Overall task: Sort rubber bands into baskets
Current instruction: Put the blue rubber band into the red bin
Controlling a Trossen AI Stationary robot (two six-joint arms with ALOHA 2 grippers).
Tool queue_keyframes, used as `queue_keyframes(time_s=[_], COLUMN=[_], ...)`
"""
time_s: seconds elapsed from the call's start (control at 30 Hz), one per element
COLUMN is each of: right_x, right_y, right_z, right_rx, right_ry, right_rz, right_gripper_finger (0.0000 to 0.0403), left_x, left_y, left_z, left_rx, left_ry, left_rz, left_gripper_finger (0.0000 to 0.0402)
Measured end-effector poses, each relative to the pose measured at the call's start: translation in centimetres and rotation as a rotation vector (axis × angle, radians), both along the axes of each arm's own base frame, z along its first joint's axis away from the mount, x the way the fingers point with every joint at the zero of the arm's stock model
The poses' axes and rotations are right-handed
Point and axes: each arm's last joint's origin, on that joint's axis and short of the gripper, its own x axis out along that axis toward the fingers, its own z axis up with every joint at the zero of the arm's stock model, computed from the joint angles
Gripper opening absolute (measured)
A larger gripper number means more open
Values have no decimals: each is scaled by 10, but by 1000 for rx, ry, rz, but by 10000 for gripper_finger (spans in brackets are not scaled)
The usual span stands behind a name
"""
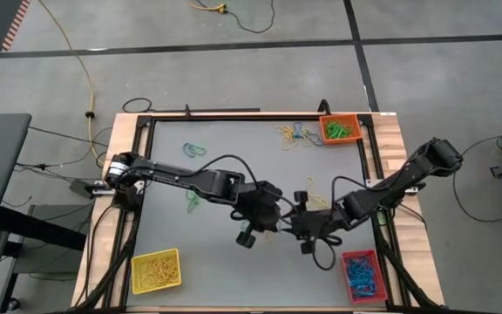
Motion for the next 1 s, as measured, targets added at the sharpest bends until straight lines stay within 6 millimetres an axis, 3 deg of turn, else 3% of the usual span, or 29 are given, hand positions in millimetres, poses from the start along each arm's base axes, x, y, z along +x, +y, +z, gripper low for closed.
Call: queue_keyframes(time_s=[0.6, 0.73, 1.0], right_x=[4, 4, 4], right_y=[7, 7, 7], right_z=[9, 9, 9], right_rx=[-11, -13, -33], right_ry=[-101, -103, -97], right_rz=[60, 62, 73], right_gripper_finger=[183, 149, 34], left_x=[2, 2, 2], left_y=[-1, -1, -1], left_z=[3, 3, 3], left_rx=[-9, -8, -4], left_ry=[-46, -47, -48], left_rz=[-40, -40, -44], left_gripper_finger=[0, 0, 0])
